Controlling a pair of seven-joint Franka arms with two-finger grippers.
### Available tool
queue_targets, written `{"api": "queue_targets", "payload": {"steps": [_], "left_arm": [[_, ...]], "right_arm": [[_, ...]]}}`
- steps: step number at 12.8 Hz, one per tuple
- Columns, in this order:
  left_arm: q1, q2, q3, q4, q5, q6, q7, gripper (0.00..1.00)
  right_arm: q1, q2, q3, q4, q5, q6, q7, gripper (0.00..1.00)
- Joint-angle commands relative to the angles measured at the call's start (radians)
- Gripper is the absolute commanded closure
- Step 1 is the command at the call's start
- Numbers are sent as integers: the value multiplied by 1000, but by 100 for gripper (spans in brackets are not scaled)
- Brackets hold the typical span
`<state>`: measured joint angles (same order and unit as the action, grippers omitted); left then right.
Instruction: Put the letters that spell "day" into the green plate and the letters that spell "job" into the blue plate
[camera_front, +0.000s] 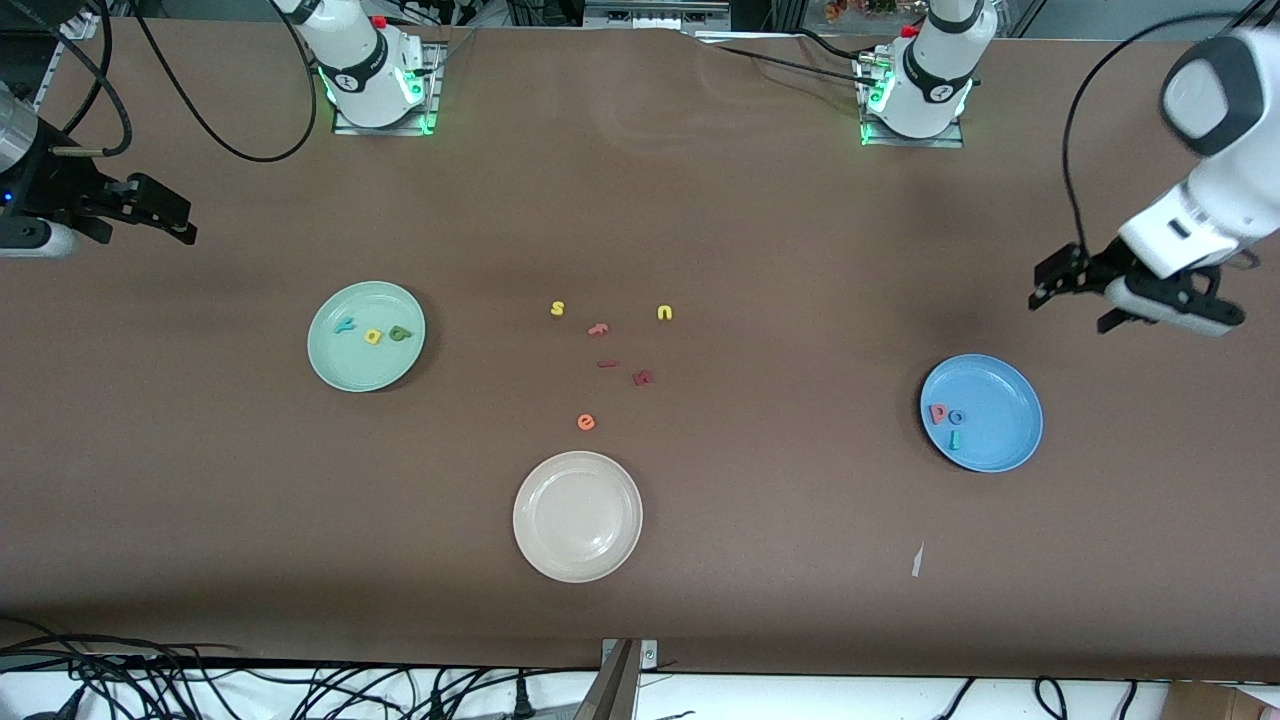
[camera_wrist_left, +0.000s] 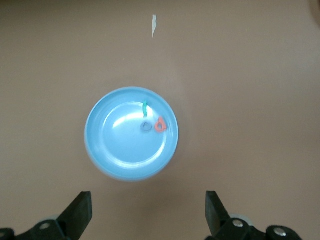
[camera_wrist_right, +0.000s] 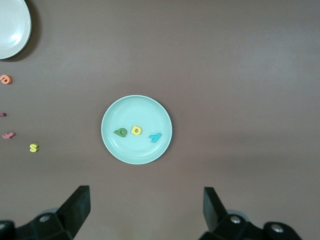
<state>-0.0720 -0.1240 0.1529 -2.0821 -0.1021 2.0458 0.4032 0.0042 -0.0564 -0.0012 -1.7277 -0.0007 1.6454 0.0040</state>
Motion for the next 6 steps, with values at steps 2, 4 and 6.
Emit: {"api": "queue_targets", "payload": {"steps": [2, 4, 6], "left_arm": [[4, 0, -65, 302, 107, -378, -130, 0], [4, 30, -102, 391, 108, -487, -244, 0], [3, 53, -144, 425, 130, -526, -404, 0]], "right_arm": [[11, 24, -11, 26, 8, -4, -13, 0], [13, 33, -8, 40, 16, -10, -6, 0], [14, 33, -7, 42, 16, -9, 7, 0]]}}
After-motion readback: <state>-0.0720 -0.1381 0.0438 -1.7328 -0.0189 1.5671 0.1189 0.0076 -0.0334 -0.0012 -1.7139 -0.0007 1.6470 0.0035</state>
